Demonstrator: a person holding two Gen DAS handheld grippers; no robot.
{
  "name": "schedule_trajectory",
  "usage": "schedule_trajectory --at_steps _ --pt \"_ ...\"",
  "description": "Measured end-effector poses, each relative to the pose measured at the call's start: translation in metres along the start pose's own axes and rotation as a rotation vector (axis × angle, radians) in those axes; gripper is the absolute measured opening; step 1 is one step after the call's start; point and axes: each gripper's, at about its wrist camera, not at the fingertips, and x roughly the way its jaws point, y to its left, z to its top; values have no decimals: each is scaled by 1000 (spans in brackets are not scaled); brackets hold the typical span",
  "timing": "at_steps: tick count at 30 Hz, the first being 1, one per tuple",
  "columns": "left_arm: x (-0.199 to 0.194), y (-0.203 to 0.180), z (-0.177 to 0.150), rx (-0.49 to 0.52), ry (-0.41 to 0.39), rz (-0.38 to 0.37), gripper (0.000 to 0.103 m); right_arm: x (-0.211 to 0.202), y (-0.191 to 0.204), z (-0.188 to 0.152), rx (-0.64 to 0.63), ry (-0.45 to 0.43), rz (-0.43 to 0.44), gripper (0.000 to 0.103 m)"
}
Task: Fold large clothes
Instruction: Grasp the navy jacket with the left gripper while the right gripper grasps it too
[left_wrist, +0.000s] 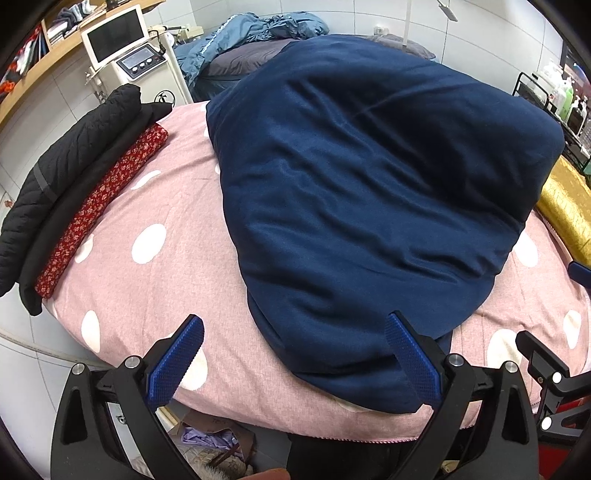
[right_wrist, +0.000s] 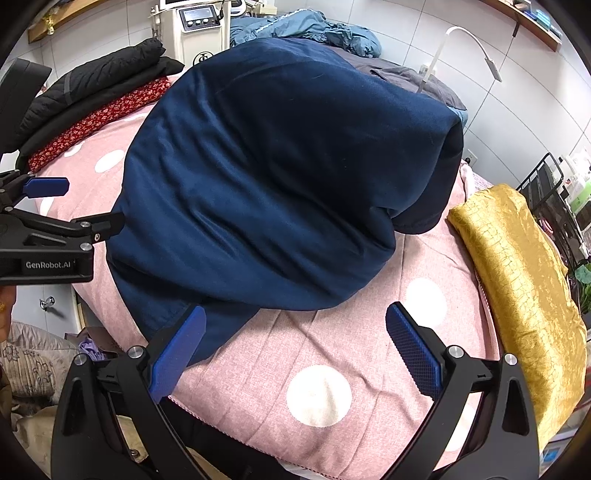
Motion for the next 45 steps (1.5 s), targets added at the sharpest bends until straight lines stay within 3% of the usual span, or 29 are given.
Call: schedule_trajectory --at_steps 4,8,11,14,16,19,21,23,25,30,33,36,38,39,41,43,45 --pt "9 30 0 -78 8 -17 97 3 9 5 -27 -12 23 96" --pt "33 83 -6 -245 86 34 97 9 32 13 -78 -25 86 96" --pt "43 121 -13 -360 87 38 97 17 78 22 -196 -50 153 96" --pt "51 139 -7 -371 58 62 97 26 127 25 -348 -65 182 96" --pt "56 144 3 -359 25 28 97 33 158 20 -461 -82 160 96" --pt "65 153 34 -356 -33 -118 97 46 191 13 -601 -135 68 96" --pt "78 153 55 -334 -54 -238 97 56 196 13 -625 -149 32 95" --pt "100 152 78 -319 -56 -369 97 74 194 14 -614 -110 -3 71" --pt "128 151 98 -316 -22 -457 97 85 184 12 -580 -71 -16 54" --pt "197 146 136 -415 113 -725 98 86 148 19 -393 -78 34 28" --pt "217 131 146 -435 140 -785 96 77 124 18 -268 -112 47 16" --pt "215 115 150 -421 113 -784 74 66 107 20 -179 -144 29 11" --pt "202 104 153 -374 79 -758 53 53 91 20 -111 -172 16 9" --pt "191 99 154 -340 55 -747 48 48 87 21 -91 -183 11 9" --pt "164 91 153 -275 -8 -732 29 24 66 23 -33 -237 -21 8" --pt "124 82 153 -194 -92 -716 16 -2 55 22 3 -299 -40 8" --pt "74 76 153 -125 -206 -703 10 -38 47 25 43 -387 -49 8"
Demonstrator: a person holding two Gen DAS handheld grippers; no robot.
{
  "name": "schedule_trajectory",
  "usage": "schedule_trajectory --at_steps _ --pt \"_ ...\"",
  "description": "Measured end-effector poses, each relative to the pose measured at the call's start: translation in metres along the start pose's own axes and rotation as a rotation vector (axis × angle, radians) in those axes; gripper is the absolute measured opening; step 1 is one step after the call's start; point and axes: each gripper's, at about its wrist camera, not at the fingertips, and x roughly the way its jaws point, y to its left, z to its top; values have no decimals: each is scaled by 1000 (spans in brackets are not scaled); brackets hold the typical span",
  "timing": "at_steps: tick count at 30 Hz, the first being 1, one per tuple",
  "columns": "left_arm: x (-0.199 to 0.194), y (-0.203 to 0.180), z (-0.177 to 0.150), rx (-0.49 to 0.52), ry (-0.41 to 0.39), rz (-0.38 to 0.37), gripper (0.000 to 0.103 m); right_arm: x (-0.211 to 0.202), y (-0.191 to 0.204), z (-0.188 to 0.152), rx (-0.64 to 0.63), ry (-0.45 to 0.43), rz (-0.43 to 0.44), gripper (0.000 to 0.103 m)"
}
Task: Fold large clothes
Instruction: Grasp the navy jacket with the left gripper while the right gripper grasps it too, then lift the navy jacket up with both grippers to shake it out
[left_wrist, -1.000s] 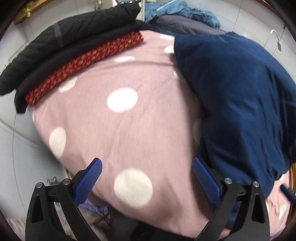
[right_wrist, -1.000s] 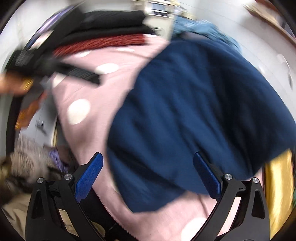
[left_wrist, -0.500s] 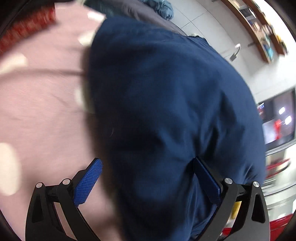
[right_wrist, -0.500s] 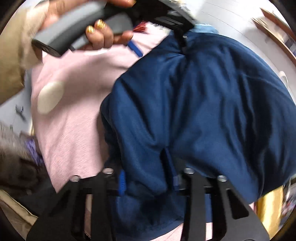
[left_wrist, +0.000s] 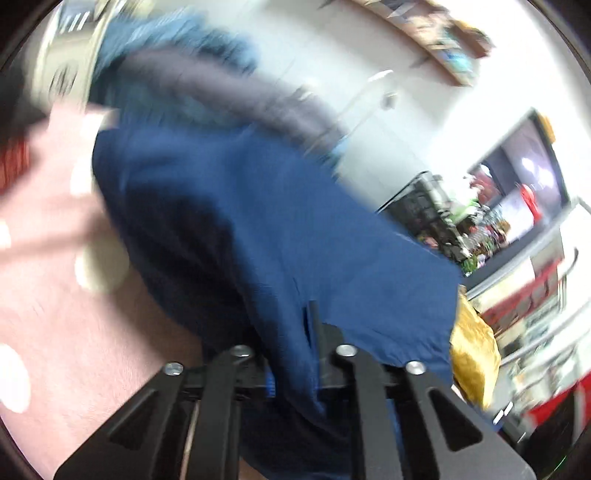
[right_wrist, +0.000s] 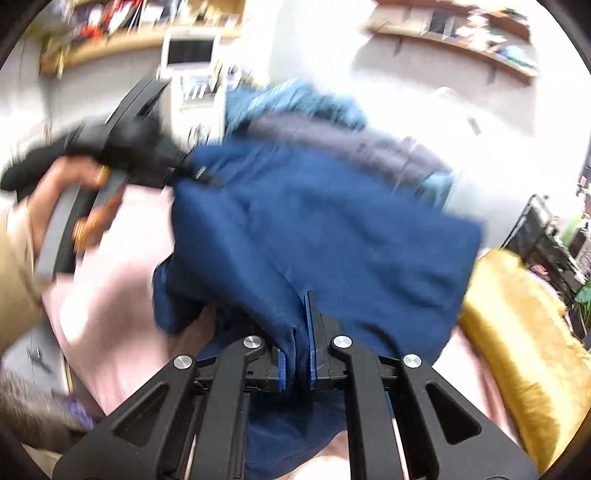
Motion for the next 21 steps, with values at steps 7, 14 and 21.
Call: schedule_trajectory --at_steps 7,14,21 --pt "-126 -134 8 258 -302 -36 7 -151 -28 55 59 -366 -11 7" --pt "-286 -273 -22 488 -649 -113 7 -304 -83 83 38 -687 48 6" --pt "-385 -383 -33 655 -848 -141 7 -400 -124 159 -12 -979 41 6"
